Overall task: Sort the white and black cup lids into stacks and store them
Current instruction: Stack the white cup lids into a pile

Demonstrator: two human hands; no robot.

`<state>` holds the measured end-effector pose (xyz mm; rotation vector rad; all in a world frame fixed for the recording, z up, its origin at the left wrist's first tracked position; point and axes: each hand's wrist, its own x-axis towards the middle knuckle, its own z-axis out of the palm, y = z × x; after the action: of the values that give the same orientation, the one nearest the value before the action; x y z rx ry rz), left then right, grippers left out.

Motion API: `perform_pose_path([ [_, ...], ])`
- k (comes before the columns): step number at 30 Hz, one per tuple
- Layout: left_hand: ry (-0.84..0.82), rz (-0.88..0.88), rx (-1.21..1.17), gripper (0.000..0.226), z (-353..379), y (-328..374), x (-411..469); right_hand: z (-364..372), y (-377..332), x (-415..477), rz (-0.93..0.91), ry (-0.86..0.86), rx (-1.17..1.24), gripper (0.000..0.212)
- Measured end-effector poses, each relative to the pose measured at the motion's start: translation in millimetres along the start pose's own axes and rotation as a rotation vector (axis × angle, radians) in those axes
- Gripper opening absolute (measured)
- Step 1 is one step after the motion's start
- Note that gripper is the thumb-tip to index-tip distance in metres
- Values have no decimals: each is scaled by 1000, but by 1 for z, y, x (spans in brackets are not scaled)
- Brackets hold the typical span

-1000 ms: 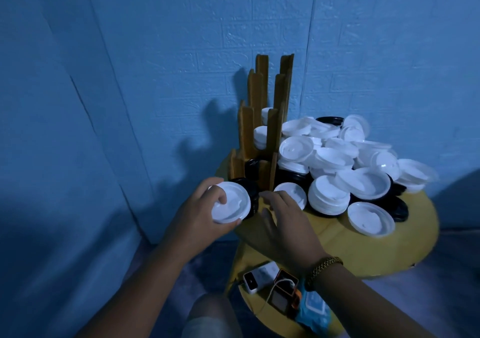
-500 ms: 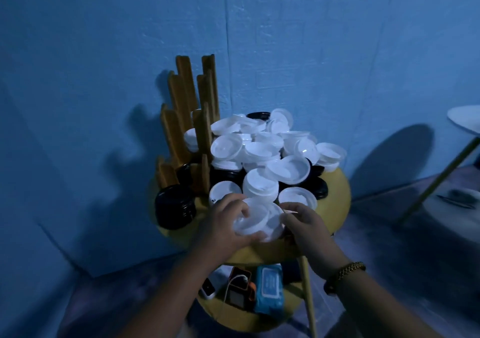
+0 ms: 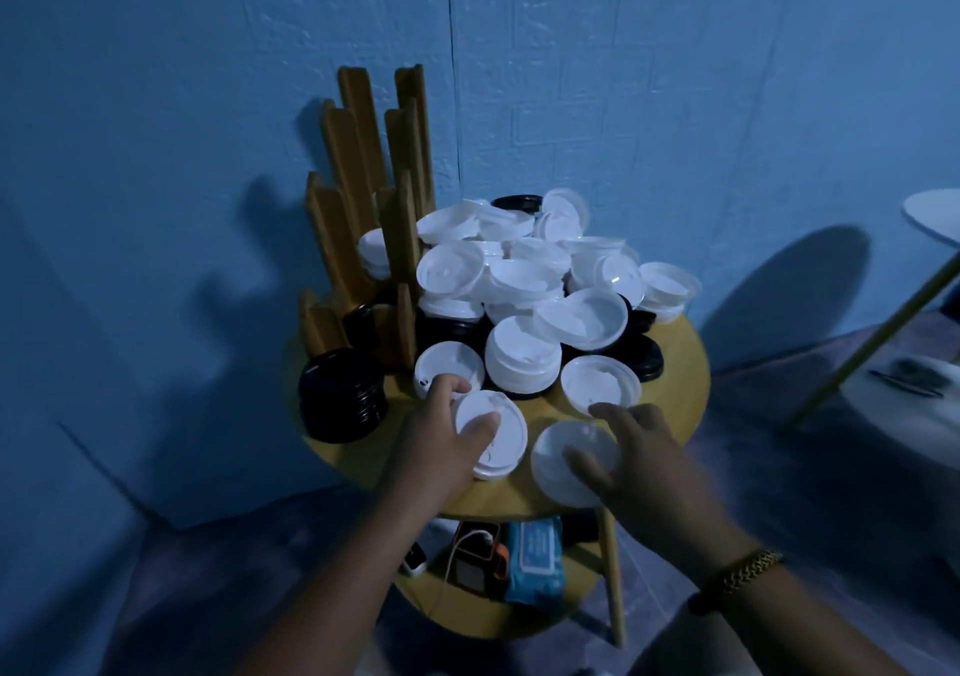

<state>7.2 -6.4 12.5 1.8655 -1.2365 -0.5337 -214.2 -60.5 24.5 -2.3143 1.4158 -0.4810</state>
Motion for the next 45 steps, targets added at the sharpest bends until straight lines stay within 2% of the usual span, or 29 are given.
perform_pose_path([
  [3,15,63,199,40,-6,-1,-3,-1,-1,0,-64,-49,-121,81],
  [5,23,75,289,45,-10,-3,-7,-4,-1,2,-100,-112,-160,86],
  [11,73,101,587,55,-10,-14,-20,-3,1,3,-256,-102,-79,69],
  [14,74,185,435,73,-13,-20,-26,-5,5,2,-327,-129,62,72],
  [16,-43,229,310,76,-20,-25,-29,-7,11,3,-361,-238,105,77],
  [19,-189,253,370,81,-25,-31,-30,-8,16,7,-376,-338,7,79],
  [22,-124,231,327,84,-19,-31,-28,-6,10,11,-313,-234,-15,73],
  [25,-60,195,370,102,-9,-30,-25,2,3,10,-248,-86,-107,77],
  [27,-60,194,400,113,-7,-30,-26,7,3,7,-231,-68,-139,83],
  [30,-116,170,290,106,-14,-28,-27,5,7,2,-214,-120,-143,83],
  [33,-104,159,272,96,-17,-29,-25,4,10,-1,-201,-79,-75,77],
  [40,46,130,408,117,2,-20,-33,9,1,-10,-130,128,54,72],
  [42,28,134,425,120,5,-17,-37,11,-5,-11,-157,126,85,77],
  [45,-96,113,287,118,-6,-21,-37,17,-11,-11,-206,114,116,82],
])
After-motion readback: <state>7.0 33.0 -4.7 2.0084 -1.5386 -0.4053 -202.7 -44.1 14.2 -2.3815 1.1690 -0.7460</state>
